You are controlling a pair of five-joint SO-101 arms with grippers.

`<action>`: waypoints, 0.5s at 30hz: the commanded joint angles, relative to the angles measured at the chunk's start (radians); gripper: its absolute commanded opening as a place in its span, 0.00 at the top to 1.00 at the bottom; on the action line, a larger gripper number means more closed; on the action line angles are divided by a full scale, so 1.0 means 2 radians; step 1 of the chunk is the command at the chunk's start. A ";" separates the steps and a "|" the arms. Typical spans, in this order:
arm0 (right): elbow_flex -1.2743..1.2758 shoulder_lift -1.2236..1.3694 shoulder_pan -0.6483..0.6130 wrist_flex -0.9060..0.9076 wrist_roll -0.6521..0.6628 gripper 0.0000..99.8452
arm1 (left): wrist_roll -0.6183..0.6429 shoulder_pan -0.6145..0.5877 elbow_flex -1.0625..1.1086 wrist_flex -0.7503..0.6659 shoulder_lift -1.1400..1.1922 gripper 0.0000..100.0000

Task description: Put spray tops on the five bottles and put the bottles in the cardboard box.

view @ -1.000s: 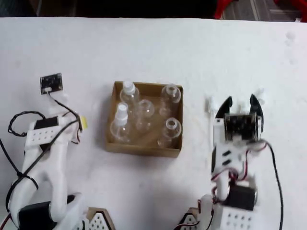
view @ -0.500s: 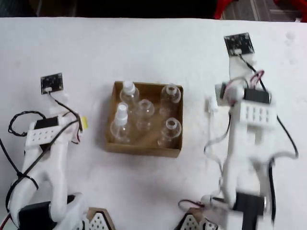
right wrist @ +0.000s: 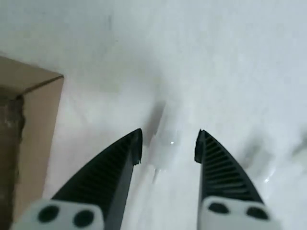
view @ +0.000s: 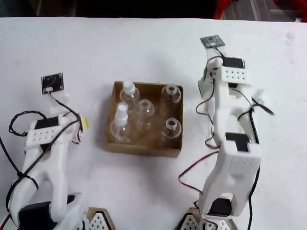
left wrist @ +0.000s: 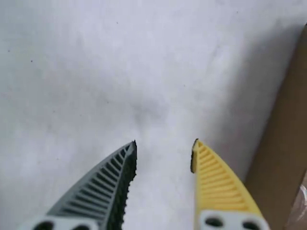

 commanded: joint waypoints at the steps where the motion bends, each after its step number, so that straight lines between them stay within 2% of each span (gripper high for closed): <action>1: -0.062 0.039 0.007 0.007 0.002 0.84 | -0.008 0.006 -0.021 0.003 -0.001 0.82; 12: -0.130 0.121 0.022 0.035 0.005 0.84 | -0.008 0.006 -0.023 0.003 -0.001 0.82; 15: -0.130 0.121 0.022 0.035 0.005 0.92 | -0.008 0.006 -0.022 0.003 -0.001 0.82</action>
